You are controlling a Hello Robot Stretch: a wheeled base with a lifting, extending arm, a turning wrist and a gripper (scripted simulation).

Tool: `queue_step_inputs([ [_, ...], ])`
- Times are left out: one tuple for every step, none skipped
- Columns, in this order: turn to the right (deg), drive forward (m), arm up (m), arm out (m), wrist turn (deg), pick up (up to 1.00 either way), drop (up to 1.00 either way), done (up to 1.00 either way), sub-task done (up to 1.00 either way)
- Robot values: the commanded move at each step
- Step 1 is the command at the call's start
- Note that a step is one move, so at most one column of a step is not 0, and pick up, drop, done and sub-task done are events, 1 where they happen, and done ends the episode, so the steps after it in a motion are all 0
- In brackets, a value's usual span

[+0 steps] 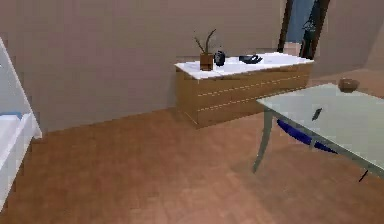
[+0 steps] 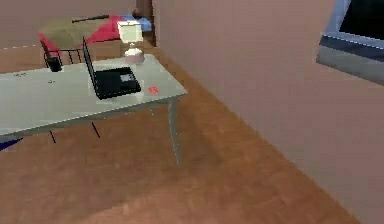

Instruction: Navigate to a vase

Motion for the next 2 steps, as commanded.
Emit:
queue_step_inputs([
  [0.0, 1.0, 0.0, 0.0, 0.0, 0.0, 0.0, 0.0, 0.0],
  [0.0, 0.65, 0.0, 0.0, 0.0, 0.0, 0.0, 0.0, 0.0],
])
